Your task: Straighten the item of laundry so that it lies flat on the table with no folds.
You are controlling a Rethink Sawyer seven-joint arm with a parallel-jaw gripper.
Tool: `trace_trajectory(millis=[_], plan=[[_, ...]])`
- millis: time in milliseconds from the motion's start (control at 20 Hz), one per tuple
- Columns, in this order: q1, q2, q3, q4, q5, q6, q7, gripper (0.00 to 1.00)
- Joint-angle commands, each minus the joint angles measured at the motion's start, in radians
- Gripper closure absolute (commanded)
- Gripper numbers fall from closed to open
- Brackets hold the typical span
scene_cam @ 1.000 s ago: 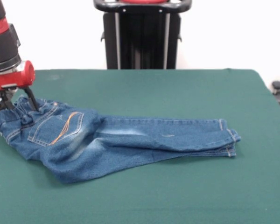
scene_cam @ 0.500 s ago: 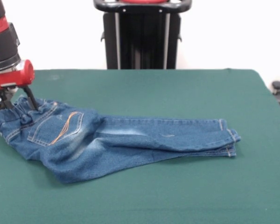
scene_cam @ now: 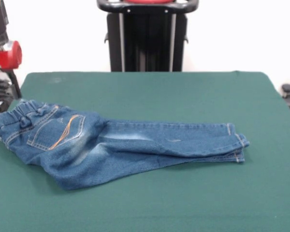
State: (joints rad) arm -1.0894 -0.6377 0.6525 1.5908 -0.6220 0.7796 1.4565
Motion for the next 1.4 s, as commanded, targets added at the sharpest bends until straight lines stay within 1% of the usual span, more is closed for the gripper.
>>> trace_trajectory(millis=[50, 200, 350, 650, 1050, 1400], plan=[[0.093, -0.071, 0.065, 0.068, 0.043, 0.100, -0.110, 0.00], [0.113, -0.101, 0.055, 0.086, 0.054, 0.073, -0.074, 0.00], [0.142, -0.110, 0.035, 0.109, 0.062, 0.037, -0.019, 0.00], [0.189, -0.102, -0.006, 0.148, 0.067, -0.043, 0.086, 0.00], [0.254, -0.096, -0.053, 0.155, 0.082, -0.074, 0.174, 0.00], [0.338, -0.089, -0.124, 0.174, 0.104, -0.155, 0.275, 0.00]])
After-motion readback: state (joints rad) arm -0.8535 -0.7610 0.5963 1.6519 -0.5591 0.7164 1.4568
